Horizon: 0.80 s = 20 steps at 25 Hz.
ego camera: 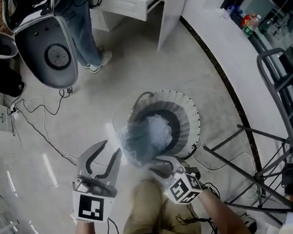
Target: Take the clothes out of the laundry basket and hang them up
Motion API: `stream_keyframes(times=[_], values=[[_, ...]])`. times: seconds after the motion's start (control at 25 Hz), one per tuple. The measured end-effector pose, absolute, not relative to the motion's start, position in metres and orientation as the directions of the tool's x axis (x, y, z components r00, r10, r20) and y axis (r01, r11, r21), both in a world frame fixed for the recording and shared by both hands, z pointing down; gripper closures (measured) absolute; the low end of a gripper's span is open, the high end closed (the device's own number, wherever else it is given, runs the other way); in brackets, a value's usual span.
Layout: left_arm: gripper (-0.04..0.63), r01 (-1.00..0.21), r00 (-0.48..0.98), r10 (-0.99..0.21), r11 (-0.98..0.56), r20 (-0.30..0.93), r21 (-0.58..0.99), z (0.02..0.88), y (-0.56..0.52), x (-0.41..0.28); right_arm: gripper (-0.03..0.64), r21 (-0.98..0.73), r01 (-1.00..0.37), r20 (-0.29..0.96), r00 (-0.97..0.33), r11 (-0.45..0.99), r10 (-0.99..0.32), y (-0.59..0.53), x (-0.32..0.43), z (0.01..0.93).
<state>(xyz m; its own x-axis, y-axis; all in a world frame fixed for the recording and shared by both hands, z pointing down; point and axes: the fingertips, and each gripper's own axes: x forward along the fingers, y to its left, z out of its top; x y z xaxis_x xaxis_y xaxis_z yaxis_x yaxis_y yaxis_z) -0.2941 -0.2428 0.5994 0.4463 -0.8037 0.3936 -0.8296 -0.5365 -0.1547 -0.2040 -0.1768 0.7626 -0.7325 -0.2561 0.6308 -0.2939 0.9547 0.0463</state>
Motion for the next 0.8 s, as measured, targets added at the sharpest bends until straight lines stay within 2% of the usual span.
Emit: stream_keyframes(times=[0.08,0.2,0.32,0.4,0.56,0.72,0.8], values=[[0.467,-0.817,0.452,-0.805,-0.547,0.384,-0.184,0.617,-0.244,-0.292,0.449,0.034,-0.243,0.651,-0.731,0.969,-0.206,-0.173,-0.21,0.795],[0.466,-0.762,0.507,-0.81,-0.581,0.295,-0.285,0.626,-0.25,-0.283,0.449,0.01,-0.185,0.671,-0.727,0.983,-0.144,-0.17,-0.219,0.833],[0.466,-0.757,0.514,-0.812,-0.581,0.275,-0.3,0.643,-0.253,-0.283,0.449,-0.007,-0.129,0.686,-0.722,0.992,-0.089,-0.168,-0.229,0.859],[0.467,-0.775,0.497,-0.814,-0.572,0.301,-0.269,0.661,-0.251,-0.287,0.449,-0.017,-0.093,0.697,-0.715,0.996,-0.055,-0.165,-0.236,0.875],[0.466,-0.862,0.402,-0.795,-0.496,0.454,-0.105,0.712,-0.239,-0.306,0.449,-0.033,-0.028,0.718,-0.696,0.999,0.004,-0.159,-0.247,0.902],[0.466,-0.784,0.487,-0.816,-0.565,0.31,-0.256,0.693,-0.253,-0.295,0.449,-0.052,0.024,0.741,-0.669,0.998,0.055,-0.151,-0.254,0.918],[0.466,-0.771,0.499,-0.816,-0.572,0.292,-0.281,0.692,-0.255,-0.295,0.45,-0.073,0.05,0.751,-0.654,0.996,0.088,-0.144,-0.256,0.926]])
